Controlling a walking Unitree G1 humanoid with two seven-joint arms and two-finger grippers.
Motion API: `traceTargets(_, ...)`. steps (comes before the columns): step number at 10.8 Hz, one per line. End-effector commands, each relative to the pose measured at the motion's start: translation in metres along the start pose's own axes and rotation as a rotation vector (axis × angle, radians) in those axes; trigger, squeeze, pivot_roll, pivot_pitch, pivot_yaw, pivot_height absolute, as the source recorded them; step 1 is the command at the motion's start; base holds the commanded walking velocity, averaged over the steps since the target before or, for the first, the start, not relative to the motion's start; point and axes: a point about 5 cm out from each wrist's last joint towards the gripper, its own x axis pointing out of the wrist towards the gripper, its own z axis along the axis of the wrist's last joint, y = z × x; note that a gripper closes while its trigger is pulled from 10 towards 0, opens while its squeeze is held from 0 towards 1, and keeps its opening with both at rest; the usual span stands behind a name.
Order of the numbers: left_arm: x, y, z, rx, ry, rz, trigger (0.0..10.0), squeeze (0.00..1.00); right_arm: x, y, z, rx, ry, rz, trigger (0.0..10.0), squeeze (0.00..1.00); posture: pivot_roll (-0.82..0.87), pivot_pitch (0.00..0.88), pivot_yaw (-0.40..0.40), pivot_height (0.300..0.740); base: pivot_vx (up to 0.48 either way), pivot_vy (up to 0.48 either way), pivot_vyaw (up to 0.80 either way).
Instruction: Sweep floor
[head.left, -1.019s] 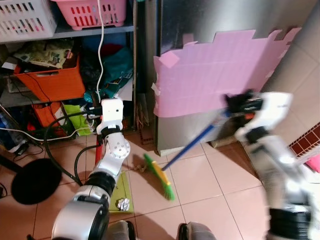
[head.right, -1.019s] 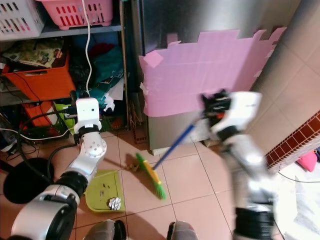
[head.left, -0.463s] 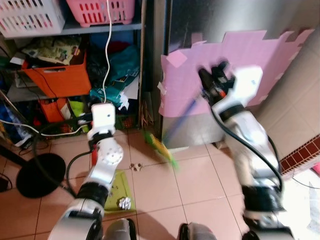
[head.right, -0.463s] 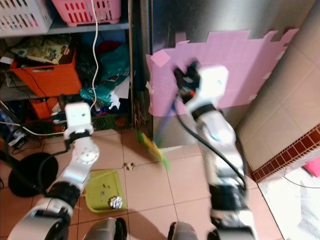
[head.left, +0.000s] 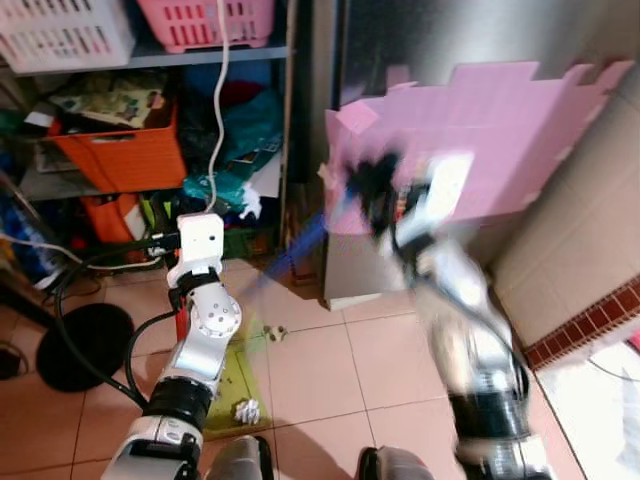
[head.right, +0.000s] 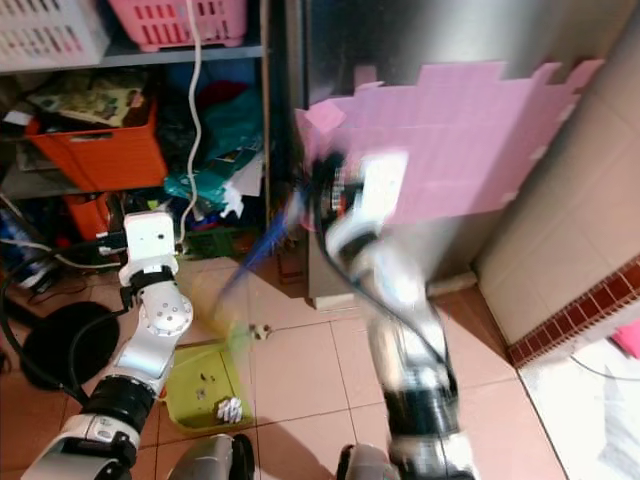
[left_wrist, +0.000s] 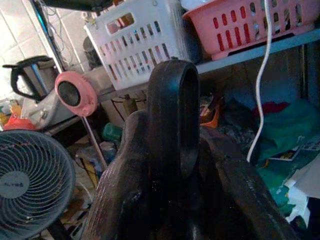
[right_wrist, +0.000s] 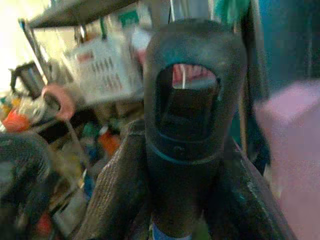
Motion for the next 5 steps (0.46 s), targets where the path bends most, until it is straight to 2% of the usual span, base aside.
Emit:
traceTargets(1,0.0022,0.0018,0.0022,0.023,-0.024,-0.015,10.0,0.0,-0.0015,-0.001,0.0128,-0.011,-0.034,0.015,10.0,0.0,-0.12,0.089,0.019,0.74,0.0,0.0,0.0)
traceTargets(5,0.0008,-0.0044,0.0055,0.007,-0.026,-0.043,10.0,0.0,-0.0045,-0.0084,0.0153,0.007,-0.019,-0.006,10.0,0.0,-0.12,0.08,0.021,0.74,0.0,0.0,0.0)
